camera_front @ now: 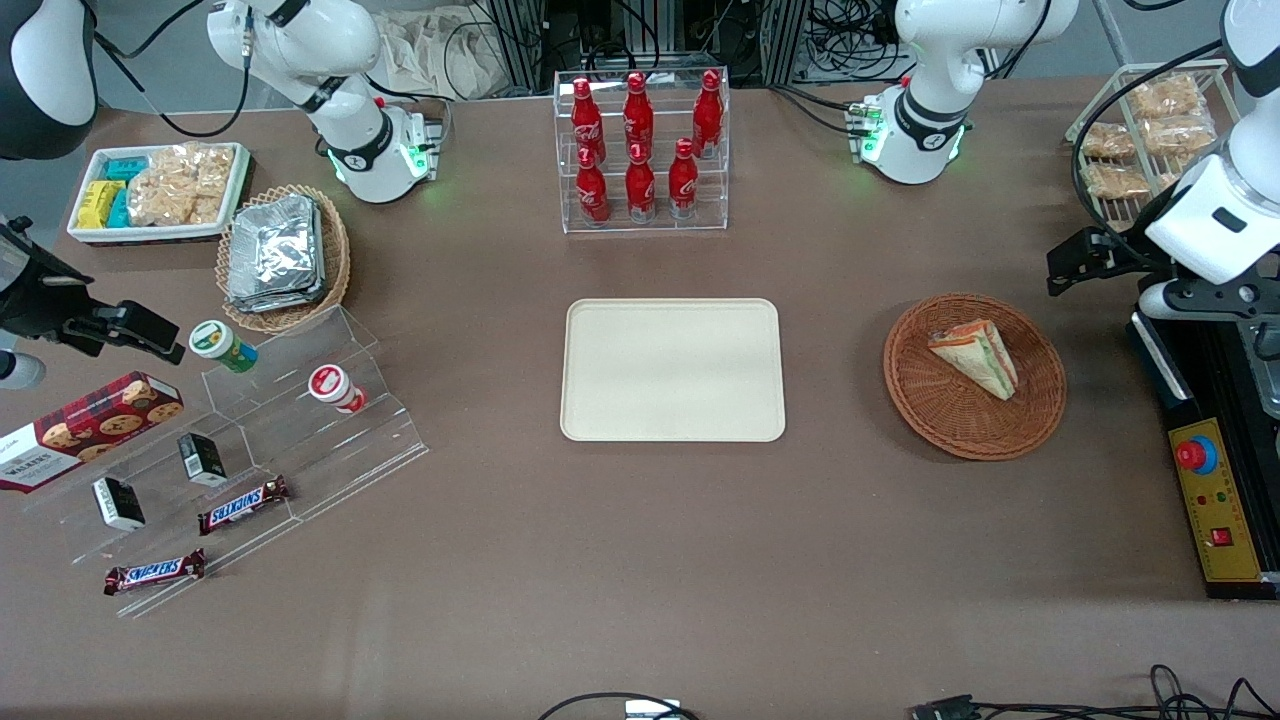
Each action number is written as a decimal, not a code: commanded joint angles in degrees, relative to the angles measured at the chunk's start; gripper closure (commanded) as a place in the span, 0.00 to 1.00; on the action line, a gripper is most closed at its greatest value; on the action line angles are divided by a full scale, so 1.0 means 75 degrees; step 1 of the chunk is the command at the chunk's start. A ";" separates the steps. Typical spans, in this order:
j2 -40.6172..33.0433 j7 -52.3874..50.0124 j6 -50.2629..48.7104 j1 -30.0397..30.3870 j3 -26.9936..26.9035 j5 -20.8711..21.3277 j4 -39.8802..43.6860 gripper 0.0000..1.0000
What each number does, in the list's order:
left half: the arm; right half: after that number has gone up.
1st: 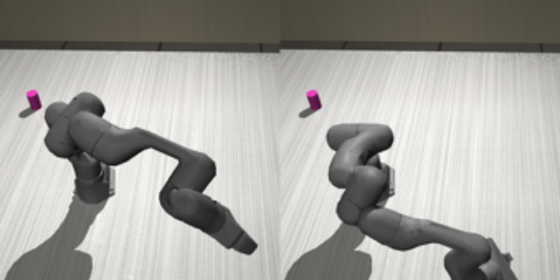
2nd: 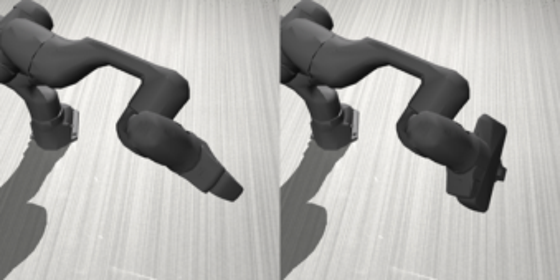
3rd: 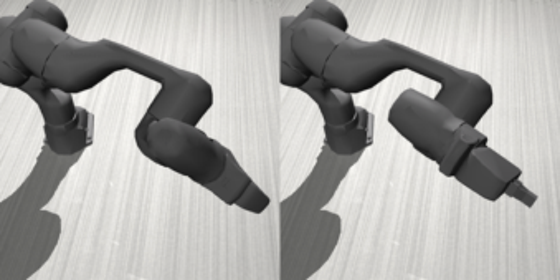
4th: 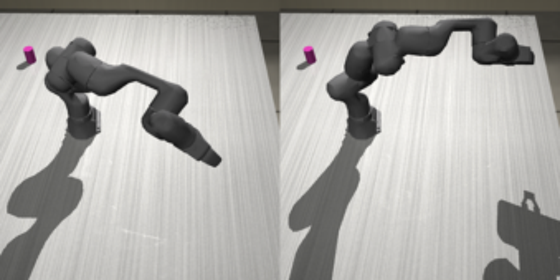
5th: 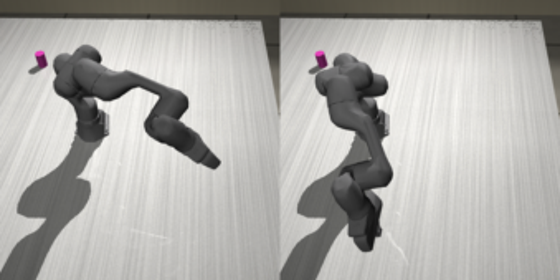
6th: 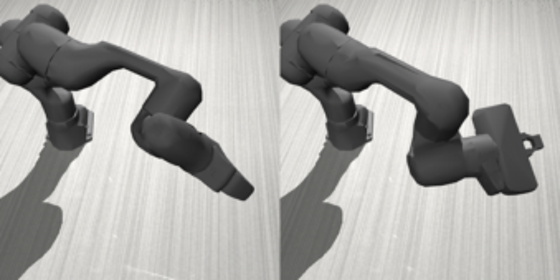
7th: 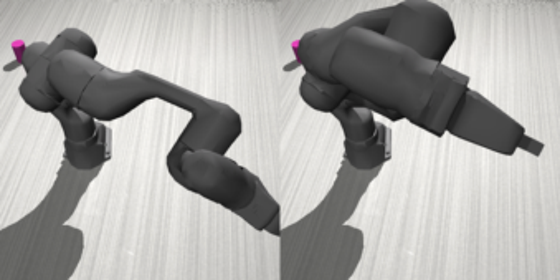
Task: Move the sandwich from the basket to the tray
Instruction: 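Move the left gripper from rest over the sandwich in the wicker basket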
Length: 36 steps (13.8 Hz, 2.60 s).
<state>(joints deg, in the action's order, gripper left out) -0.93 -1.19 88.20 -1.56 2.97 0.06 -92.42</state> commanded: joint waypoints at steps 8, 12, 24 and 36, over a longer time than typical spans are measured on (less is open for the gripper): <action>0.0089 0.0018 -0.0370 0.0360 -0.0150 0.0050 0.0089 0.00; -0.0004 -0.0285 0.0109 0.0782 -0.0231 0.0026 -0.0753 0.00; -0.1001 -0.3297 0.3942 0.0759 -0.0221 0.0073 -0.4879 0.00; -0.0802 -0.4352 0.6812 0.0759 -0.0220 0.0085 -0.7059 0.00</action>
<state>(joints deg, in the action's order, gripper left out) -6.16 -31.42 136.12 4.09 1.05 0.19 -142.88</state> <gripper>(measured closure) 0.000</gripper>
